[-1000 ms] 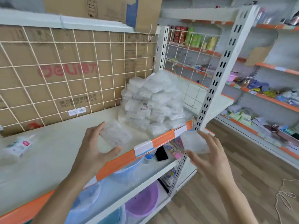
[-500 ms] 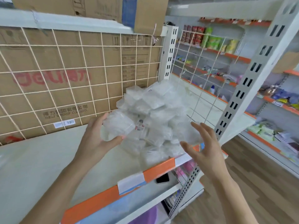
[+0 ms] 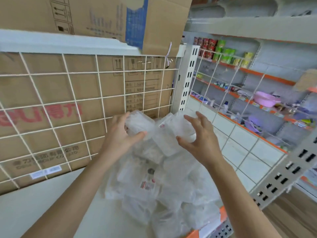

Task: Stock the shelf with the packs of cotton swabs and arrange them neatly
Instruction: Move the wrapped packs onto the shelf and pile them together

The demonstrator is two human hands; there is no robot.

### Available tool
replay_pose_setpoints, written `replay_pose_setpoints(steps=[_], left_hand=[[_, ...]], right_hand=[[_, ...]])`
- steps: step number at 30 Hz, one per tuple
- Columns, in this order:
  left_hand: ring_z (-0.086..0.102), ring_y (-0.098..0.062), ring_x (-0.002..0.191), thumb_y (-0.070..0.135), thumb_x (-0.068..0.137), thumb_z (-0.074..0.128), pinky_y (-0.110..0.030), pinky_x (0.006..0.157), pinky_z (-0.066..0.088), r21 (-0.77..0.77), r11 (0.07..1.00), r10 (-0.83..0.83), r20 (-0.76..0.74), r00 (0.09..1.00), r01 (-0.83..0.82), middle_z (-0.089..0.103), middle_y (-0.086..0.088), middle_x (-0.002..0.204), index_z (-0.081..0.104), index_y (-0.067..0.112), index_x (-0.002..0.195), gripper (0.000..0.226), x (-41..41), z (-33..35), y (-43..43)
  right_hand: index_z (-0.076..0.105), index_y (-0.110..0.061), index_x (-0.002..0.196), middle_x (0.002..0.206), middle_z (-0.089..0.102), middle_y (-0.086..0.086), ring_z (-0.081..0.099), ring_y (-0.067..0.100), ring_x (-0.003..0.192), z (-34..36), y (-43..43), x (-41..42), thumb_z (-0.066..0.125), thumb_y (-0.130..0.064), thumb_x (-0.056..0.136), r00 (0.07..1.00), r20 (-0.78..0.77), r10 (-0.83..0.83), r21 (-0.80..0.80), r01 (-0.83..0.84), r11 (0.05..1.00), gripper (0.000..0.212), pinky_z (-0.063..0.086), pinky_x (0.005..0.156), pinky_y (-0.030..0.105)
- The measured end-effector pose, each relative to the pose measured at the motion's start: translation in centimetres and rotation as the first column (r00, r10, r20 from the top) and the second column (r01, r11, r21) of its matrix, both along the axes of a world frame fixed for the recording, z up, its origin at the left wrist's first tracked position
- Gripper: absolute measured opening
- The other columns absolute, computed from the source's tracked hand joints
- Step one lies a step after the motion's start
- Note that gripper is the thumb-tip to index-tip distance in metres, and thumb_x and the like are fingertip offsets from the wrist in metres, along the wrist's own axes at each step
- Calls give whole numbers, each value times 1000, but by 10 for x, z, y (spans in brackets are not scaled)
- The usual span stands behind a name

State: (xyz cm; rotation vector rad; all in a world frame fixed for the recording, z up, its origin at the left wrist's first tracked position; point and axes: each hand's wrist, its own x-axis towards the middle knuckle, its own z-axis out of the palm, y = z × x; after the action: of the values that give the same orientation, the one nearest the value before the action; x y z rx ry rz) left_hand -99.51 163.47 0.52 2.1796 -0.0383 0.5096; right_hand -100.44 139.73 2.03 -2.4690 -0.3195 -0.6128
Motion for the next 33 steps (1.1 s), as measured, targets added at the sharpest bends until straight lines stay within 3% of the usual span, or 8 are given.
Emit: replay_pose_setpoints(steps=[6,9,14,20,23,26,30,33], left_hand=[[38,-17,129,35,72,79,-17,95,24,1,998,-63,-56,996,63,42,-4,140,40,14,141,81,32,-2,-15],[39,-18,131,40,68,77,-18,101,24,-3,998,-64,-41,997,64,44,-3,143,42,12,140,85,33,-4,-14],[40,-19,132,59,62,62,-23,106,25,62,995,-73,-21,997,74,42,-5,145,38,12,142,96,28,-4,-13],[45,-17,125,75,73,54,-21,96,31,160,986,-56,50,997,47,47,1,137,46,16,138,88,11,-5,0],[44,-15,124,55,84,59,-20,94,30,190,981,-40,80,996,24,47,0,137,46,16,138,67,-7,-9,10],[45,-11,123,32,89,61,-13,96,27,209,978,-17,125,992,-9,51,1,135,50,16,135,50,-31,-14,23],[50,-20,120,46,90,52,-29,98,34,265,963,12,126,992,-46,55,-2,131,54,14,131,53,-64,-20,43],[47,-17,118,51,84,39,-32,96,35,330,943,23,98,995,-55,56,-3,128,55,14,129,61,-95,-30,53]], right_hand=[[49,-26,135,153,24,5,29,22,137,11,16,54,68,-38,83,999,-42,22,-84,-25,996,56,34,104,36],[59,-26,126,148,35,3,46,21,126,15,20,72,61,-35,89,1000,6,9,-71,-8,997,38,41,94,34],[60,-24,124,140,45,3,47,23,124,13,18,73,59,-28,91,997,57,41,-65,-38,997,34,42,94,34],[60,-22,122,136,50,1,46,20,125,11,0,39,61,-27,90,996,87,11,14,-12,1000,32,39,93,32],[57,-24,124,130,53,-3,49,19,120,6,-9,18,61,-29,89,998,56,11,38,-13,999,36,41,88,32],[53,-23,129,123,54,-7,51,14,112,-1,-19,-4,61,-28,89,1000,16,19,42,-19,999,41,33,80,23],[54,-20,128,122,57,-4,54,17,110,-10,-28,-32,61,-31,90,999,33,10,17,-10,1000,40,36,81,24],[57,-17,125,120,59,0,57,21,108,-18,-36,-56,64,-26,88,1000,18,11,3,-11,1000,40,38,82,24]])
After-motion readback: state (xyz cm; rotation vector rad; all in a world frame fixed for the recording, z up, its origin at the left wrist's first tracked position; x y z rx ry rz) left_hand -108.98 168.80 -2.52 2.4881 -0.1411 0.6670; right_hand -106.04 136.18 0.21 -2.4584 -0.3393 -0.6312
